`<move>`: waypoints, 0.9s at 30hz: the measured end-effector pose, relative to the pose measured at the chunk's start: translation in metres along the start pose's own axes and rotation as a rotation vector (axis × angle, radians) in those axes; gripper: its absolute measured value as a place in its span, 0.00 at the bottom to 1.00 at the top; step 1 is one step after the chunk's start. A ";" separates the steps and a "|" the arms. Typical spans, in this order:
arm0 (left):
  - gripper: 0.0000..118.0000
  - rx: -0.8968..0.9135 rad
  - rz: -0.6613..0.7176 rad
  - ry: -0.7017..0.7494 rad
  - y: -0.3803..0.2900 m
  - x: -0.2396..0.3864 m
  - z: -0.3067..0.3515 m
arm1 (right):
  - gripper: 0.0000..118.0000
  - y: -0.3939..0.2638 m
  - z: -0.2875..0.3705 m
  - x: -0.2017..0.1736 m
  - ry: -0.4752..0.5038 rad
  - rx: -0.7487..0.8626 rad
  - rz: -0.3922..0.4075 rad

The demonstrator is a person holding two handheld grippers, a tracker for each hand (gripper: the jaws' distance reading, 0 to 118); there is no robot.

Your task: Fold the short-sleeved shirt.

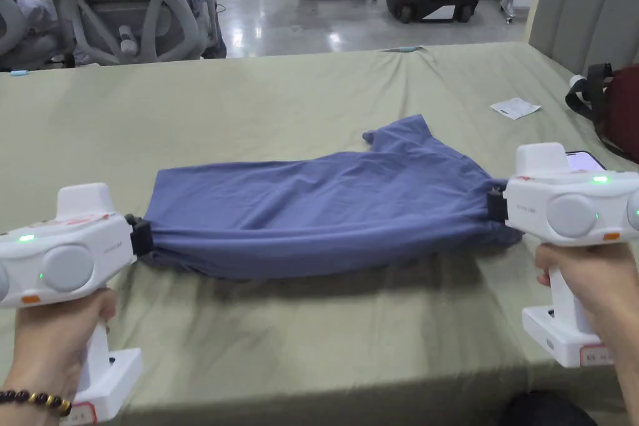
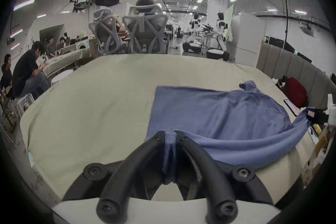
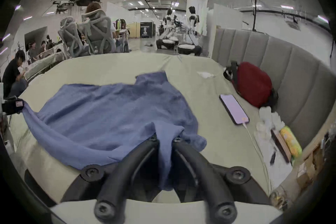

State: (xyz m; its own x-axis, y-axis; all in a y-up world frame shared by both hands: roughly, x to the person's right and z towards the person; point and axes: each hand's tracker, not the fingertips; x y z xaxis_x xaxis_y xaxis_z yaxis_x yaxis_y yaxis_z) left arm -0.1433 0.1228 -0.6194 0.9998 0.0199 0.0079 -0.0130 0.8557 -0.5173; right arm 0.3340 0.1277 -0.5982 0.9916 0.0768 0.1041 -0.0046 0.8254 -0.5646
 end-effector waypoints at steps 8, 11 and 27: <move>0.06 -0.176 -0.087 0.025 0.019 0.018 -0.131 | 0.06 0.041 -0.123 -0.010 -0.010 -0.163 -0.028; 0.06 -0.217 -0.083 0.035 0.012 0.019 -0.161 | 0.06 0.037 -0.155 -0.009 -0.013 -0.207 -0.051; 0.89 -0.078 -0.014 0.081 0.020 -0.002 -0.084 | 0.78 0.012 -0.072 -0.007 -0.026 -0.078 -0.048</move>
State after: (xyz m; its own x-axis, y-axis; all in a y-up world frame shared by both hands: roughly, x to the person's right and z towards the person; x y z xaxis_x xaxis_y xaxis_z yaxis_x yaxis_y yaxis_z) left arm -0.1446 0.0968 -0.7016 0.9980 -0.0359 -0.0520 -0.0011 0.8125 -0.5830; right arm 0.3358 0.0967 -0.6643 0.9868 0.0530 0.1533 0.0543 0.7824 -0.6204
